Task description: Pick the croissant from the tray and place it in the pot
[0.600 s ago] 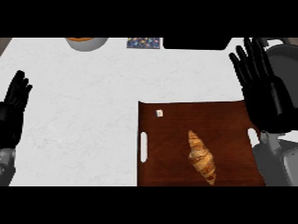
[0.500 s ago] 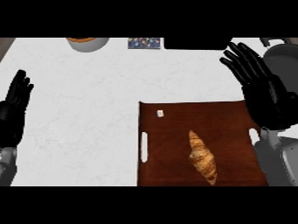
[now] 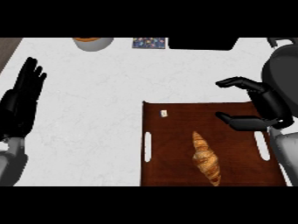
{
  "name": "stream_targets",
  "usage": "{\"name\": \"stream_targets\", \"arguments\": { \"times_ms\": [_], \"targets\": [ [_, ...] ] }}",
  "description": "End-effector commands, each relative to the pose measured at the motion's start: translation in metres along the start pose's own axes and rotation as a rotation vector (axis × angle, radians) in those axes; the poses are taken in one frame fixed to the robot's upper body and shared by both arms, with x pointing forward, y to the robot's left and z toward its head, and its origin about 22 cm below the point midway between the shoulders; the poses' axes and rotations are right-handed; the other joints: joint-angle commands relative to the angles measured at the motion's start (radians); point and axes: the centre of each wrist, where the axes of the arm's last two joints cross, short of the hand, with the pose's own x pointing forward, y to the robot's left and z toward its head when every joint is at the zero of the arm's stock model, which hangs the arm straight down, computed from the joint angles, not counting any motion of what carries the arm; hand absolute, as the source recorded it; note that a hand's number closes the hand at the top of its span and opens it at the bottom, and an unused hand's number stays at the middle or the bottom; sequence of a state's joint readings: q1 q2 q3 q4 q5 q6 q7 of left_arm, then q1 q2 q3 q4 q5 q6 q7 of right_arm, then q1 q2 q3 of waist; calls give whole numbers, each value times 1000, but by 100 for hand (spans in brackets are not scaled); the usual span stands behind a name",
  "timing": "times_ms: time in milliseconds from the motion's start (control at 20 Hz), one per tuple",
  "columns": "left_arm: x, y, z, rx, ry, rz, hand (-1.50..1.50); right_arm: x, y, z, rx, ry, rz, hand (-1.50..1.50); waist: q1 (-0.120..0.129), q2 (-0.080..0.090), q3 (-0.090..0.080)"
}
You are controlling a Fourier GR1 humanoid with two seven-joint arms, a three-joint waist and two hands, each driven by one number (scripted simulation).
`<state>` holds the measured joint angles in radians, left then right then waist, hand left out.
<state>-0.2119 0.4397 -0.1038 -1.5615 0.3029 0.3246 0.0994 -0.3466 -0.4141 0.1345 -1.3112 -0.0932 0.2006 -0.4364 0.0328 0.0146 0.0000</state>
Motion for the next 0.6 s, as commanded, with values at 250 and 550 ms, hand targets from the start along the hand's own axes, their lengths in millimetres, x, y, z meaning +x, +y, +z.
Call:
{"name": "stream_targets", "arguments": {
  "times_ms": [250,550],
  "targets": [
    [23,-17,-12,2,29,24,0,-30,-36,20,179,-217,7,-150,-30,-13,1],
    [7,7,-5,3,25,22,0,7,-55,-5,486,-38,185,-150,-27,-17,-1]
  ]
}}
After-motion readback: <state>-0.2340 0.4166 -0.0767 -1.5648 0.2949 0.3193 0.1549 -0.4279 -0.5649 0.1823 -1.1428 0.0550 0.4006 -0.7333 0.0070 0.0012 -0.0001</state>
